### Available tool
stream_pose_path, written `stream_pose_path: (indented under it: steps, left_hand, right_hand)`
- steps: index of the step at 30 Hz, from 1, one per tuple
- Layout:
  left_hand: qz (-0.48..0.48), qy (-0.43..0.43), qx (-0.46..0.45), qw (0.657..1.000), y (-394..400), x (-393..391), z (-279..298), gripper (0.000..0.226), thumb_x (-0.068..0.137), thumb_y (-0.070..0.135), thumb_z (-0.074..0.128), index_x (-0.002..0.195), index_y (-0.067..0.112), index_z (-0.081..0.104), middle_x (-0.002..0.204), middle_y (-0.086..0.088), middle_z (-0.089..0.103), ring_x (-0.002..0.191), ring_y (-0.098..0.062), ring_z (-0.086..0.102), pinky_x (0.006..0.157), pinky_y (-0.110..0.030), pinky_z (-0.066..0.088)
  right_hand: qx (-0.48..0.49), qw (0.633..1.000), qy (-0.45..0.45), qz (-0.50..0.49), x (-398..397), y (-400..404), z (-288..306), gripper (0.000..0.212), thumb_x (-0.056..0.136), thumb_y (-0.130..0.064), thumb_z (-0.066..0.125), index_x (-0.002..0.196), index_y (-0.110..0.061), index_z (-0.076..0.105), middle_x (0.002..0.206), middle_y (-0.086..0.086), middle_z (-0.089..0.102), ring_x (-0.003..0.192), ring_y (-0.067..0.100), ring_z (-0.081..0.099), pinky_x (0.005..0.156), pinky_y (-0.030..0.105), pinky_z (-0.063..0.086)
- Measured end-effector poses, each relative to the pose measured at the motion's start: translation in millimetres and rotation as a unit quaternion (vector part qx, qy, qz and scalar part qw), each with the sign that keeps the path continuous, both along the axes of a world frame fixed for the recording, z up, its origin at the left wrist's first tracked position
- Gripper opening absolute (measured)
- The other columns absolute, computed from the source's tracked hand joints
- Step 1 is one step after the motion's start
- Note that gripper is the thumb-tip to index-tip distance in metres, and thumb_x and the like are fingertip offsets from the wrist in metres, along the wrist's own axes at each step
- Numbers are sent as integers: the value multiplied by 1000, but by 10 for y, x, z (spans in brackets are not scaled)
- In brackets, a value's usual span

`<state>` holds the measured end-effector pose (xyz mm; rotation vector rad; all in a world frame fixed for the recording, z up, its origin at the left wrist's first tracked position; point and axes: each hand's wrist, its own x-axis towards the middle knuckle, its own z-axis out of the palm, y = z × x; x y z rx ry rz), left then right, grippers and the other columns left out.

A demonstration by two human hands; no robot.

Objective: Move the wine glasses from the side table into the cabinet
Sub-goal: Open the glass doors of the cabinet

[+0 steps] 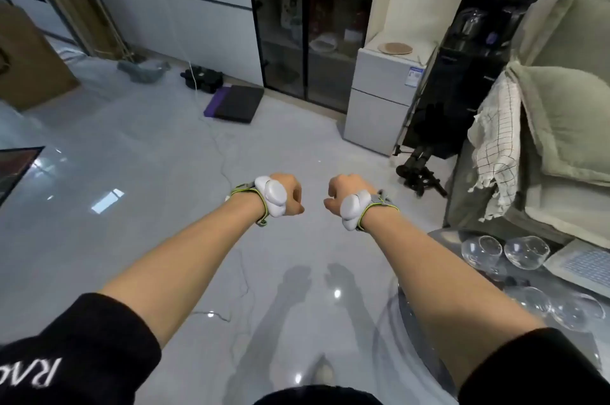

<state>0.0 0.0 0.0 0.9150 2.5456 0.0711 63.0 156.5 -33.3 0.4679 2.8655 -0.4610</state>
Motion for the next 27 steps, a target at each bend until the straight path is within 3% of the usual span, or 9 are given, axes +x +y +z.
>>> stream_pose_path:
  steps: [2,6,10,14,17,21,27]
  left_hand:
    - [16,-9,-18,1000,80,-104,37,24,85,40,60,100,23,69,99,3,67,98,-21,62,75,-23,45]
    - [32,-30,-13,999,317,-405,-29,23,84,39,62,98,22,70,98,1,69,94,-21,63,77,-25,49]
    - [35,-34,-7,999,505,-778,-188,22,84,37,63,96,21,70,96,-1,70,94,-23,64,77,-26,51]
    - [41,-58,-27,997,648,-1269,-394,22,85,37,62,98,20,70,92,1,68,92,-20,62,73,-24,48]
    - [47,-67,-31,996,804,-1853,-530,23,86,37,61,100,21,69,96,1,67,96,-20,61,73,-22,43]
    - [44,-74,-37,996,948,-2617,-512,24,88,35,60,104,20,68,110,0,67,105,-21,61,75,-22,42]
    - [36,-68,-38,996,1128,-3782,-358,24,88,33,60,104,18,68,111,-2,68,104,-22,61,75,-23,43]
  right_hand:
    - [-9,1000,-16,7,-109,112,69,36,76,-25,59,106,-6,66,106,18,68,99,32,67,58,26,42]
    - [-12,998,-49,24,-450,303,77,36,80,-21,59,111,-3,65,109,19,68,101,32,67,65,35,55]
    - [-17,998,-55,29,-881,485,-101,37,80,-21,61,112,-2,66,111,20,67,100,30,67,58,27,43]
    - [-23,996,-84,36,-1367,628,-305,29,79,-26,60,102,-10,65,100,14,67,83,33,69,61,28,50]
    - [-14,994,-99,32,-1950,765,-457,27,77,-25,61,100,-11,65,98,10,65,71,29,63,65,29,53]
    - [-9,994,-104,33,-2712,904,-458,30,80,-27,62,105,-11,65,100,11,64,78,31,67,71,35,58]
    - [1,994,-101,37,-3832,1052,-354,32,77,-24,62,106,-10,66,101,12,66,82,30,69,71,37,59]
